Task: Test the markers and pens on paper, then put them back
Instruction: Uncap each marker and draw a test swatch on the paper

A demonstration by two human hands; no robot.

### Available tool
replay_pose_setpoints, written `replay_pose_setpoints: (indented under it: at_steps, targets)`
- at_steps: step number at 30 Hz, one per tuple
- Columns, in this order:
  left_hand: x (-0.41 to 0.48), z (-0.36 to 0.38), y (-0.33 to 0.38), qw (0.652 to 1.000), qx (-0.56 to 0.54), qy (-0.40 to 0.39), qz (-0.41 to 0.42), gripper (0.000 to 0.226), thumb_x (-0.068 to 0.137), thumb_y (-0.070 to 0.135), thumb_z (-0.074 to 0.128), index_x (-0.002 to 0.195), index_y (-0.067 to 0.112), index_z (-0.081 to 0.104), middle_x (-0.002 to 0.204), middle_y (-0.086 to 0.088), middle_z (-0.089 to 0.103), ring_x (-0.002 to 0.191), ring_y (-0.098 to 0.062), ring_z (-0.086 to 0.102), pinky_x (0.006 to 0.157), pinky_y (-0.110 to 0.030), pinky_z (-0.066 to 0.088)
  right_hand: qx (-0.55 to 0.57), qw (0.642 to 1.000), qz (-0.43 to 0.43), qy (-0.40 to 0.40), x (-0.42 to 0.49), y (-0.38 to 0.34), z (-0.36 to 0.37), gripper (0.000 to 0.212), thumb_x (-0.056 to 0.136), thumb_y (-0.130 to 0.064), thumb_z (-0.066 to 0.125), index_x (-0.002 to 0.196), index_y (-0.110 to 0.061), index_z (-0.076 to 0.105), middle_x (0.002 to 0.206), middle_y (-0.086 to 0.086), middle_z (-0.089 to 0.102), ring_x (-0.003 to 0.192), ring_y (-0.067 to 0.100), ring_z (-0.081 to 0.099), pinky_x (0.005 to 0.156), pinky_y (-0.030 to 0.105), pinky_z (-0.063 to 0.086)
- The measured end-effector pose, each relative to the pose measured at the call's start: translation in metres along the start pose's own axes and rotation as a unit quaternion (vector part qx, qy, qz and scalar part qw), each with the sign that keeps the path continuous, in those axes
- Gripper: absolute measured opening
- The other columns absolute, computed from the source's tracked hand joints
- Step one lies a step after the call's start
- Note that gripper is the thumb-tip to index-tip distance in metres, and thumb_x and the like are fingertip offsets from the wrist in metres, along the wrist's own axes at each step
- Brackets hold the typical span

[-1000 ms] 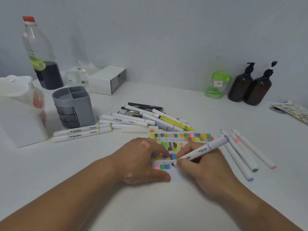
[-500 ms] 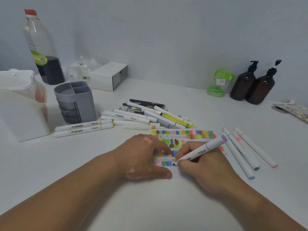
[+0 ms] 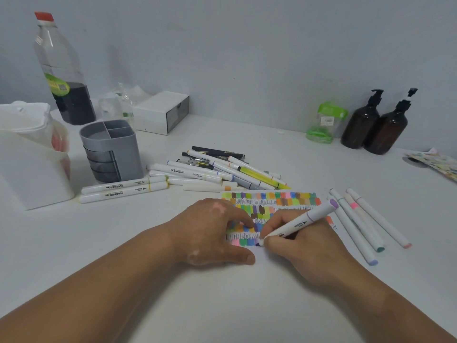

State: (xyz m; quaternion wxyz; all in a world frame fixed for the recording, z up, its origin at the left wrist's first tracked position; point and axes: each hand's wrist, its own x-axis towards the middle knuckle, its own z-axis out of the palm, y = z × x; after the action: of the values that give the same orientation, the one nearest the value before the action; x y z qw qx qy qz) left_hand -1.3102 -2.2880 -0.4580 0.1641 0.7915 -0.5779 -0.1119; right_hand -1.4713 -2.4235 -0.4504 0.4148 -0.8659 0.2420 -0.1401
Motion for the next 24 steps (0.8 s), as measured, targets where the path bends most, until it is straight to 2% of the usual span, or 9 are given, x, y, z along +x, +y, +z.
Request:
replay_pose_setpoints:
  at_steps: [3,8,12,17,20,24]
  targets:
    - [-0.0003,-0.0008,-0.0001,1.0,-0.002,0.0,0.0,0.065,0.074,0.075,0.068,0.13,0.044,0.06,0.103,0.021,0.05,0.094,-0.006,0.049,0.07,-0.013,0.033,-0.004,1.0,0.002,0.02,0.0004,0.001,-0.0002,0.018,0.083,-0.018,0.079,0.073,-0.032,0.073,0.071,-0.009,0.07,0.065,0.005,0.062,0.048,0.012,0.044]
    - [-0.0007,-0.0007,-0.0004,1.0,-0.004,0.006,0.004,0.064,0.074,0.075,0.068,0.13,0.044,0.06,0.104,0.02,0.054,0.093,-0.005,0.049,0.071,-0.013,0.034,0.0,1.0,-0.001,0.008,-0.0003,0.0009,-0.0013,0.021,0.081,-0.014,0.078,0.071,-0.031,0.072,0.061,-0.013,0.064,0.056,-0.001,0.054,0.046,0.01,0.039]
    - [-0.001,-0.0007,0.0,1.0,-0.007,0.008,0.003,0.065,0.073,0.075,0.069,0.13,0.044,0.06,0.097,0.024,0.047,0.089,-0.005,0.047,0.068,-0.009,0.031,-0.002,1.0,0.004,0.01,0.0008,0.001,-0.0015,0.021,0.081,-0.014,0.078,0.069,-0.031,0.071,0.062,-0.012,0.065,0.056,-0.001,0.055,0.046,0.011,0.039]
    - [0.0,-0.0005,-0.0007,1.0,-0.002,0.01,0.005,0.065,0.073,0.076,0.068,0.13,0.045,0.06,0.1,0.022,0.05,0.089,-0.004,0.047,0.069,-0.008,0.031,-0.01,1.0,0.0,0.024,0.0011,0.0014,-0.0015,0.02,0.081,-0.015,0.077,0.073,-0.032,0.071,0.067,-0.01,0.067,0.058,0.0,0.056,0.047,0.012,0.041]
    - [-0.0005,-0.0003,-0.0017,1.0,-0.003,0.009,0.007,0.065,0.073,0.076,0.068,0.13,0.046,0.059,0.099,0.023,0.048,0.087,-0.002,0.047,0.068,-0.009,0.031,-0.007,1.0,0.003,0.008,0.0002,0.001,-0.0015,0.021,0.08,-0.014,0.077,0.071,-0.032,0.071,0.065,-0.011,0.067,0.057,-0.002,0.056,0.046,0.01,0.04]
    - [-0.0008,-0.0007,-0.0019,1.0,0.0,0.011,0.01,0.066,0.073,0.077,0.068,0.13,0.045,0.059,0.098,0.023,0.049,0.085,0.004,0.046,0.067,-0.009,0.031,-0.012,1.0,0.001,0.028,0.0014,0.0019,-0.0012,0.021,0.081,-0.015,0.077,0.071,-0.032,0.069,0.063,-0.014,0.065,0.057,-0.002,0.055,0.046,0.01,0.04]
